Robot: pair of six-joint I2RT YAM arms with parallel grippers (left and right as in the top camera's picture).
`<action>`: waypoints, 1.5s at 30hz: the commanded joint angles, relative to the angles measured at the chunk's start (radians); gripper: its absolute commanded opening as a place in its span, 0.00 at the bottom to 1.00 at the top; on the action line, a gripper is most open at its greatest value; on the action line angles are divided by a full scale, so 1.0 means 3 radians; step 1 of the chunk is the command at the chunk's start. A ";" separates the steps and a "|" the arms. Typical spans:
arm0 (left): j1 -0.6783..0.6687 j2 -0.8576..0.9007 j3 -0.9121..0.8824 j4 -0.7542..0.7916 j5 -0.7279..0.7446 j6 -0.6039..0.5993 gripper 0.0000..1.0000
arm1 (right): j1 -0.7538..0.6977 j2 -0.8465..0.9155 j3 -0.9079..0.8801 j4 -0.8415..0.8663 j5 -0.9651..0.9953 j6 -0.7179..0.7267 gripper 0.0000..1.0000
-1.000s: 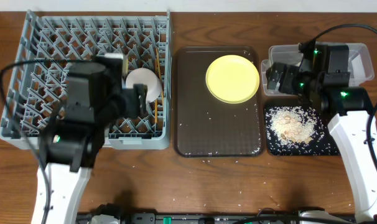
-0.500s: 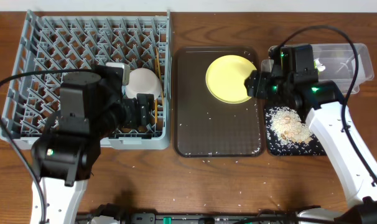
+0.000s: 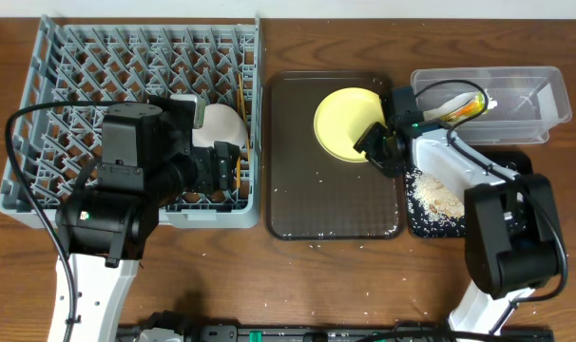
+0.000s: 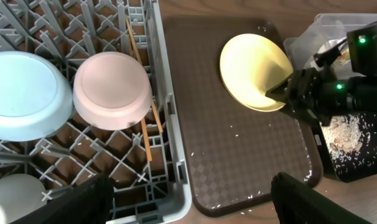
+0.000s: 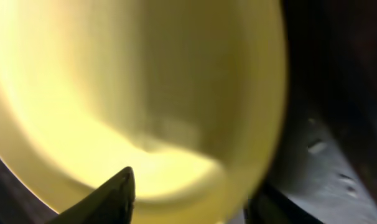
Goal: Sort waste into correct bins and load items into the dishwasher
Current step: 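Reach right gripper to yellow plate and grasp its edge, then lift yellow plate with right gripper and hand it to left gripper, then place yellow plate upright into dish rack with left gripper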
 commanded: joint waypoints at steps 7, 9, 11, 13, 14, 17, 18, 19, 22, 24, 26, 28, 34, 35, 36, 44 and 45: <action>0.0001 -0.0006 0.0010 -0.0001 0.0028 -0.0005 0.83 | -0.0057 0.0153 -0.0060 -0.0393 -0.0078 -0.0455 0.01; 0.0001 -0.0005 0.0010 0.0027 0.0031 -0.0006 0.87 | -0.0174 -0.0045 -0.0052 -0.0310 -0.0276 -0.0945 0.01; 0.0001 -0.0005 0.0010 0.0075 0.0163 -0.0006 0.89 | -0.0299 -0.0239 -0.0045 -0.0252 -0.0488 -0.1316 0.01; 0.0001 -0.0005 0.0010 0.0186 0.0467 -0.0006 0.92 | -0.0486 -0.0510 -0.0045 -0.0137 -0.0987 -0.1895 0.01; 0.0001 -0.0005 0.0010 0.0245 0.0622 -0.0006 0.94 | -0.0544 -0.0587 -0.0045 -0.0106 -0.1191 -0.2089 0.01; 0.0001 -0.0003 0.0010 0.0420 0.1050 -0.0006 0.94 | -0.0772 -0.0882 -0.0045 -0.0076 -0.2076 -0.2693 0.01; -0.0001 0.0005 0.0010 0.0512 0.1225 -0.0008 0.94 | -0.0838 -0.0999 -0.0045 -0.0070 -0.2447 -0.2851 0.01; -0.0008 0.0015 0.0010 0.0557 0.1296 -0.0008 0.94 | -0.0853 -0.1069 -0.0045 -0.0056 -0.2613 -0.2890 0.01; -0.0090 0.0088 0.0010 0.0614 0.1314 -0.0008 0.94 | -0.0788 -0.1241 -0.0045 -0.0018 -0.2880 -0.2907 0.01; -0.0153 0.0153 0.0010 0.0624 0.1314 -0.0008 0.94 | -0.0716 -0.1296 -0.0045 0.0008 -0.2927 -0.2923 0.01; -0.0237 0.0253 0.0010 0.0624 0.1314 -0.0006 0.94 | -0.0607 -0.1326 -0.0045 0.0106 -0.3058 -0.2923 0.01; -0.0298 0.0366 0.0010 0.0628 0.1314 -0.0006 0.90 | -0.0486 -0.1329 -0.0045 0.0183 -0.3147 -0.2923 0.01; -0.0301 0.0472 0.0010 0.0730 0.1316 -0.0008 0.56 | -0.0181 -0.1329 -0.0045 0.0284 -0.3146 -0.2923 0.01; -0.0301 0.0472 0.0010 0.0749 0.1315 -0.0008 0.48 | -0.0149 -0.1329 -0.0045 0.0299 -0.3146 -0.2923 0.01; -0.0301 0.0472 0.0010 0.0753 0.1314 -0.0006 0.38 | -0.0117 -0.1329 -0.0045 0.0318 -0.3147 -0.2922 0.01; -0.0300 0.0340 0.0078 0.0439 -0.0348 0.0008 0.08 | -0.0132 -0.1329 -0.0045 0.0326 -0.2232 -0.2832 0.72; -0.0300 0.0291 0.0117 0.0407 -0.0613 0.0008 0.08 | -0.0132 -0.1329 -0.0045 0.0319 -0.2134 -0.2797 0.73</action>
